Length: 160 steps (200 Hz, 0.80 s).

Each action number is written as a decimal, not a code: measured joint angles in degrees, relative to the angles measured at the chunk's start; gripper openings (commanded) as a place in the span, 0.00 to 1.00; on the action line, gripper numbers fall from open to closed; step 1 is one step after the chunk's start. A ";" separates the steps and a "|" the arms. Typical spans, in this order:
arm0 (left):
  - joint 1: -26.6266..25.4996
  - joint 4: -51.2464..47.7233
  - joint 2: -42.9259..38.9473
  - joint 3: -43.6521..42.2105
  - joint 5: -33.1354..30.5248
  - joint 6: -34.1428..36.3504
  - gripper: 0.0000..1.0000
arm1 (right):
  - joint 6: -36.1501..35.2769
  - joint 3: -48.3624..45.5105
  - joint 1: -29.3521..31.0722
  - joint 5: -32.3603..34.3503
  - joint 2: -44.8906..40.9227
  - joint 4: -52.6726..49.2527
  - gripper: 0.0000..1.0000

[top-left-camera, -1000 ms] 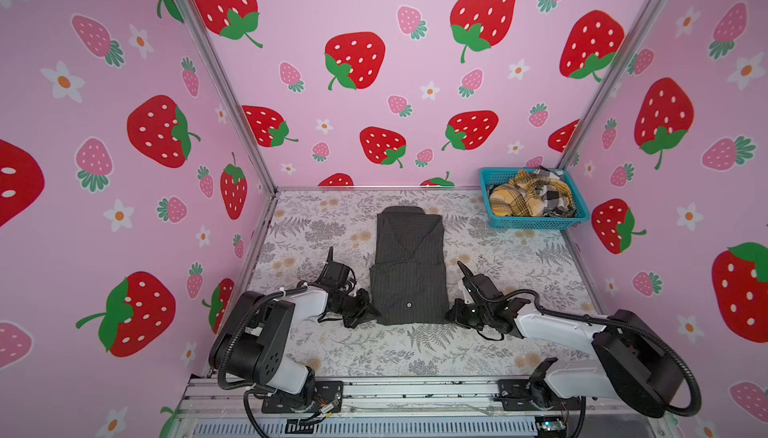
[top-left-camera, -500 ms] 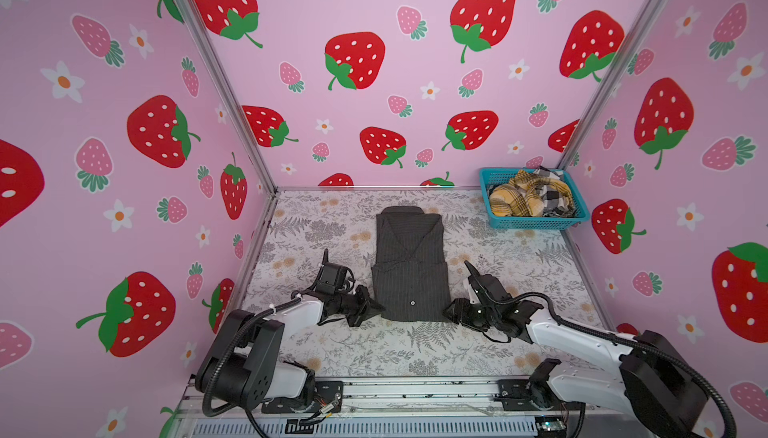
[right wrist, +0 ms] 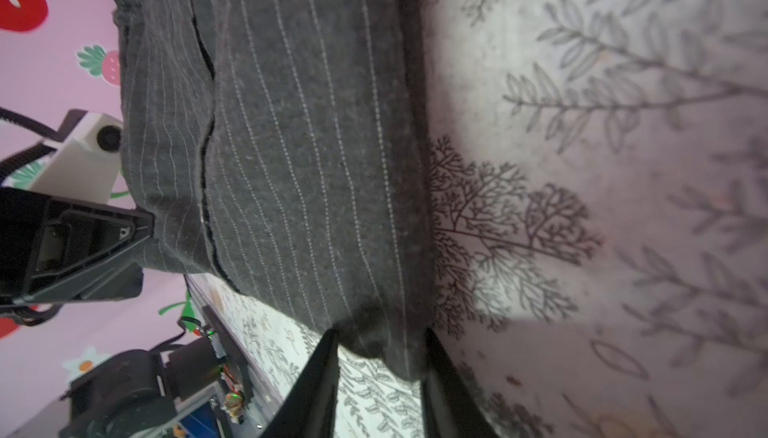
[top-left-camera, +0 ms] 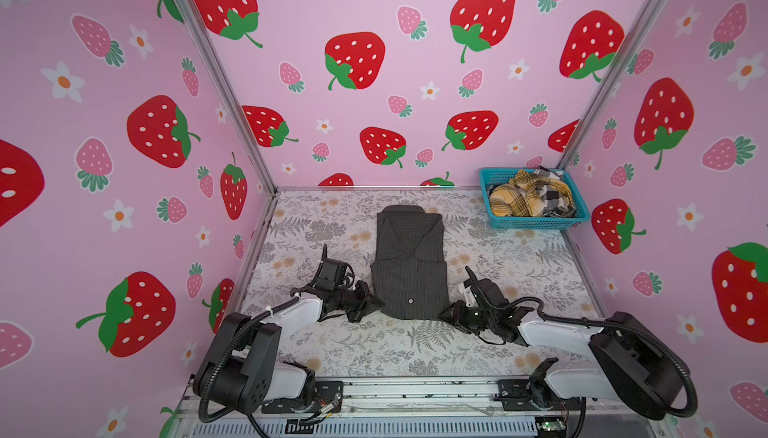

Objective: Fold and stack the long sleeve shirts
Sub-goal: 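Close both grippers on the grey shirt's near edge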

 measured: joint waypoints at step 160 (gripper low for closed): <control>0.76 -6.12 4.11 -0.26 -2.99 8.50 0.00 | -2.14 0.94 0.68 0.81 -0.37 -0.90 0.44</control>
